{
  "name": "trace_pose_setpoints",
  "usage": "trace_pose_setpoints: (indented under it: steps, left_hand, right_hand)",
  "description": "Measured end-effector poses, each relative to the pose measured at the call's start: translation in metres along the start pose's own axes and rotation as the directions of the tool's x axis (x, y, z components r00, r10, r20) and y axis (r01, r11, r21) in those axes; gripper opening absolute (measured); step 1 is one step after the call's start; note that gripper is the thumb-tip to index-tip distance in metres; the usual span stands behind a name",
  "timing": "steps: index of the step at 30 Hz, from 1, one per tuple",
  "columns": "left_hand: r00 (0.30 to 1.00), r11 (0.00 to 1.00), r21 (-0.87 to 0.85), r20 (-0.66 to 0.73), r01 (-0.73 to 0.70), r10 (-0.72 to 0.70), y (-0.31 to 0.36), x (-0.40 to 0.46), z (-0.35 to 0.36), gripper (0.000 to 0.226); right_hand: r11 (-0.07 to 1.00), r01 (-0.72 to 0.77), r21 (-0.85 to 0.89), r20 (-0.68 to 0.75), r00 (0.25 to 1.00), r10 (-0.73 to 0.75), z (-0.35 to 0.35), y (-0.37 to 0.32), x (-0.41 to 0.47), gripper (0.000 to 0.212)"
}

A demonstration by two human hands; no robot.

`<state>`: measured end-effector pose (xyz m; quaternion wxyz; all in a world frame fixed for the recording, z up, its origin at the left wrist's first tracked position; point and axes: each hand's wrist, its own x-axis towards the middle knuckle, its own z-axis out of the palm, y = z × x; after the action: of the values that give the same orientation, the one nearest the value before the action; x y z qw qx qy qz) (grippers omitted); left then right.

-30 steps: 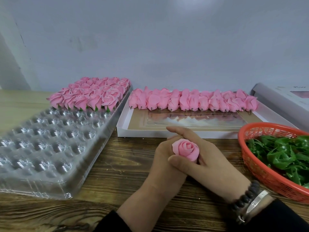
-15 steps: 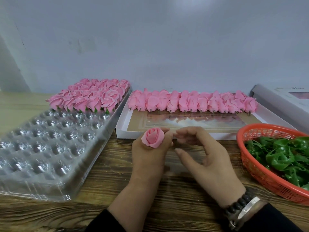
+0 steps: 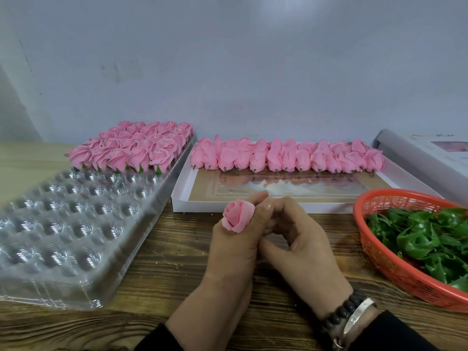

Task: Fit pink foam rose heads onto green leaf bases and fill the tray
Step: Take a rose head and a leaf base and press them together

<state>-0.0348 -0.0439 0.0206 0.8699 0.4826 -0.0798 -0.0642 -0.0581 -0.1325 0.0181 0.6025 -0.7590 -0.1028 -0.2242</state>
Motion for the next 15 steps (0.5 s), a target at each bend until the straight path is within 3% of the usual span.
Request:
trace_pose_setpoints:
  steps: [5,15]
  left_hand:
    - [1.000,0.999,-0.032,0.011,0.025,-0.025,-0.0007,-0.0012,0.0030,0.059]
    - [0.986,0.992,0.004,0.108,0.128,-0.127,0.0033,-0.0010,0.0012,0.063]
  right_hand:
    - [1.000,0.007,-0.026,0.007,1.000,-0.007,-0.0008,-0.0012,-0.0004,0.031]
    - [1.000,0.001,-0.021,-0.016,1.000,-0.001,-0.0027,-0.0072,0.0013,0.036]
